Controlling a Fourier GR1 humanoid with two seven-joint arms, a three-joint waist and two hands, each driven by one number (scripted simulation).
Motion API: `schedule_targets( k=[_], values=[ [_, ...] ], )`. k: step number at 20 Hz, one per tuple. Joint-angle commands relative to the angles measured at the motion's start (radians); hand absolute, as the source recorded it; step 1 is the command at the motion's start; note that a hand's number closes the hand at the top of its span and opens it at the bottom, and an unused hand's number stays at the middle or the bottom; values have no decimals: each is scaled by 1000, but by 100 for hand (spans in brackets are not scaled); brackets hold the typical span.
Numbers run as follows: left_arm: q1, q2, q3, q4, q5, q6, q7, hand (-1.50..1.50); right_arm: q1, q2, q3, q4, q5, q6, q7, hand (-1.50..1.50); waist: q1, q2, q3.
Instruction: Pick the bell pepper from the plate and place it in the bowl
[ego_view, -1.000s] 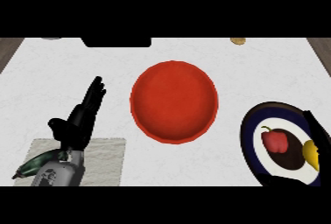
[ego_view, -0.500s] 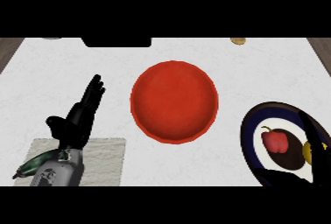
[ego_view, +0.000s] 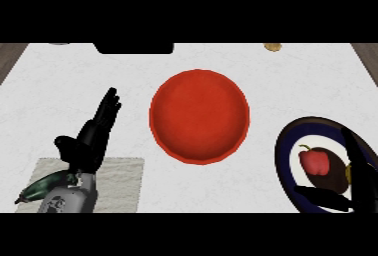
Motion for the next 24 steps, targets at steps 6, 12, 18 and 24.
schedule_targets(
  k=[6, 12, 18, 24],
  values=[
    [-63, -22, 53, 113, -26, 0, -58, 0, -68, -4, -35, 196, 35, -12, -63, -150, -4, 1, 0],
    [-14, -22, 23, 13, -39, -2, -11, 0, -80, -77, 54, 236, 146, 51, -127, 150, 3, 0, 0],
    [-12, 36, 82, -11, 15, -70, 9, 0, -71, -2, 102, 232, 167, 11, -146, 150, 2, 0, 0],
    [-54, -28, -3, 20, -13, -63, 4, 0, -92, 38, 554, 94, 16, 441, -421, 150, 108, 14, 1]
  ],
)
